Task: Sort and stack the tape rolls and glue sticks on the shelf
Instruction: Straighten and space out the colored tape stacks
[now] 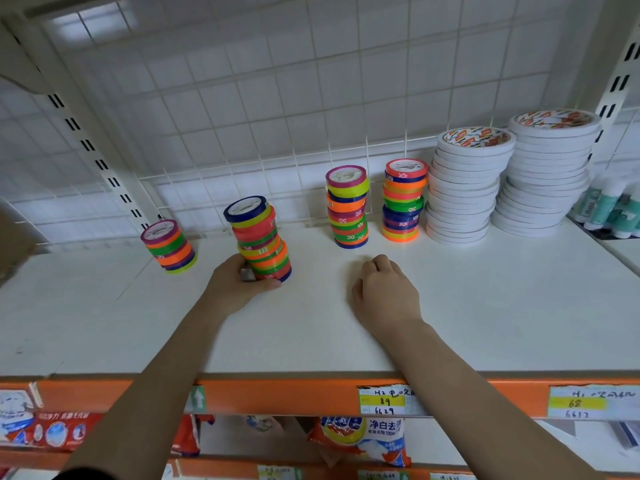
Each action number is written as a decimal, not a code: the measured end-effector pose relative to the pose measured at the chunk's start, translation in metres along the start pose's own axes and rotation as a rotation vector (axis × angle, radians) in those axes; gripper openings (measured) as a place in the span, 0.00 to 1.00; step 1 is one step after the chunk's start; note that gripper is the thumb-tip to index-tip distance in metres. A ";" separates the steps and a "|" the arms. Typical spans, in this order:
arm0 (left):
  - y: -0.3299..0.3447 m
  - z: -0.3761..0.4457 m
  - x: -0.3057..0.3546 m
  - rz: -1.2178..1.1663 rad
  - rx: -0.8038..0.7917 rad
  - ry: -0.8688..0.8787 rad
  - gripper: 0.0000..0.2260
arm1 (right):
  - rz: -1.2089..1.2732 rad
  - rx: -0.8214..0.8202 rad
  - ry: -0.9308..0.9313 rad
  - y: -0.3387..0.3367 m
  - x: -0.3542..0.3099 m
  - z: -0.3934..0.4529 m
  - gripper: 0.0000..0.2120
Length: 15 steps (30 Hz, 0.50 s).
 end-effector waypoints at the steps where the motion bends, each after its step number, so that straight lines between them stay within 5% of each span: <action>1: -0.001 -0.001 0.000 0.011 0.011 0.008 0.22 | 0.001 -0.002 0.002 0.000 0.000 0.000 0.18; 15: 0.001 -0.004 0.002 0.007 -0.040 -0.028 0.19 | -0.003 0.000 0.009 -0.001 0.000 -0.001 0.18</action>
Point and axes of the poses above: each hand's wrist, its own z-axis towards the middle knuckle, its own y-axis out of the palm, x = y × z, the point moved 10 cm from there along z, towards the middle knuckle, and after that the axes turned 15 degrees about x, right-handed, at the moved point
